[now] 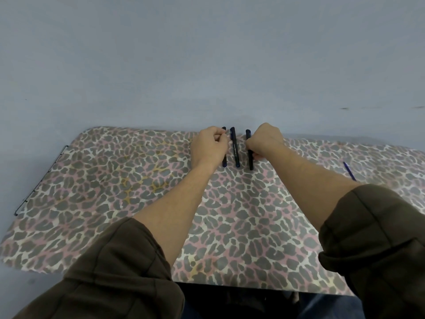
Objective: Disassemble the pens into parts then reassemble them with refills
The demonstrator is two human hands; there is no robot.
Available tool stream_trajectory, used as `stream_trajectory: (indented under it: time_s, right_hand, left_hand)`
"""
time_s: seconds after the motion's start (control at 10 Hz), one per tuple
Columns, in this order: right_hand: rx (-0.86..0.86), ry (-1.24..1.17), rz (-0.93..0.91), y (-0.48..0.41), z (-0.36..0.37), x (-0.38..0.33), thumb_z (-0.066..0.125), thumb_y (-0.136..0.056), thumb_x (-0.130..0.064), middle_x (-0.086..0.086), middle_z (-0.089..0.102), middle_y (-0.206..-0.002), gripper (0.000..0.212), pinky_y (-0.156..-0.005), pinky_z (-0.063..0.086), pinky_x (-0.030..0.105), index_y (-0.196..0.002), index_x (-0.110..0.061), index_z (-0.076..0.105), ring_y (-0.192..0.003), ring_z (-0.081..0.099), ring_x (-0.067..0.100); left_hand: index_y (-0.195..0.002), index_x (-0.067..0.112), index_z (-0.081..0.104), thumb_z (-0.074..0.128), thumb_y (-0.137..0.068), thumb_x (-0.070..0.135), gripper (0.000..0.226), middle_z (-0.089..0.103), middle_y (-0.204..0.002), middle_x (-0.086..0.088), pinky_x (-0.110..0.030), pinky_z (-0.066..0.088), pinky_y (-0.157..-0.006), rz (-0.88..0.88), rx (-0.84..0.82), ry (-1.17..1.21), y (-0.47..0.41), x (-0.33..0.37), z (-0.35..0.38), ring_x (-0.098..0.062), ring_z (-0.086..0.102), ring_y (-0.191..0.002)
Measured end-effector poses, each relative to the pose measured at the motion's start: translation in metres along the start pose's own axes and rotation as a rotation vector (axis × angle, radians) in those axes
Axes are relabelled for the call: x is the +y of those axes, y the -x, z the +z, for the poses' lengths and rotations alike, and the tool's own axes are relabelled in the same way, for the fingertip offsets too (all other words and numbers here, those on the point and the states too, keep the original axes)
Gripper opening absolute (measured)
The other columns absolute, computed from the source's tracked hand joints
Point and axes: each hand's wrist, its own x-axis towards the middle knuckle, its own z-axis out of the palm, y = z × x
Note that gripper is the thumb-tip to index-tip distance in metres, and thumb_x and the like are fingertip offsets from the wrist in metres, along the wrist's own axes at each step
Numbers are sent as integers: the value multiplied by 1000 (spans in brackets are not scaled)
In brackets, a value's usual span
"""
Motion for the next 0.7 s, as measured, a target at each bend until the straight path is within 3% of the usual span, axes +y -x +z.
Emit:
stream_trajectory:
  time_s: [0.1, 0.2, 0.4, 0.5, 0.6, 0.7]
  right_hand:
    - [10, 9, -13, 1, 1, 1, 61, -94, -9, 11, 65, -73, 27, -65, 64, 35, -69, -10, 51, -70, 71, 31]
    - [30, 32, -26, 5, 2, 3, 61, -94, -9, 8, 57, -67, 31, -49, 50, 28, -66, -12, 46, -59, 60, 26]
    - [10, -33, -35, 8, -7, 7, 63, -93, -18, 10, 64, -73, 27, -59, 56, 33, -69, -11, 51, -64, 66, 29]
    - [43, -16, -96, 7, -10, 12, 62, -95, -26, 5, 58, -64, 35, -50, 44, 25, -66, -12, 49, -56, 57, 25]
    - [151, 95, -273, 12, -11, 15, 54, -101, -32, 6, 63, -74, 37, -51, 40, 27, -74, -9, 63, -65, 60, 27]
    - [240, 93, -368, 12, -13, 15, 48, -105, -35, 8, 65, -106, 36, -65, 51, 35, -101, -8, 72, -89, 66, 31]
  left_hand:
    - [-114, 20, 73, 60, -98, 22, 21, 77, -96, 8, -38, 62, -85, -2, -3, -1, 1, -1, -1, -13, 75, -81]
    - [-114, 21, 73, 60, -98, 23, 21, 77, -96, 9, -38, 62, -84, 3, -8, -13, 2, -1, -1, -12, 75, -81]
    - [-116, 22, 73, 58, -99, 25, 22, 77, -101, 8, -28, 60, -82, 103, 15, -123, 0, 2, 0, -5, 71, -85]
    - [-120, 21, 72, 56, -101, 26, 25, 76, -107, 6, -27, 57, -85, 182, 24, -213, -3, 3, -1, -8, 69, -93]
    - [-133, 16, 64, 50, -104, 32, 36, 68, -124, 0, -34, 48, -102, 354, 18, -400, -1, 5, 1, -21, 58, -118]
    - [-140, 11, 57, 48, -106, 34, 43, 59, -138, -6, -38, 40, -112, 474, 42, -485, -2, 7, 5, -25, 47, -133]
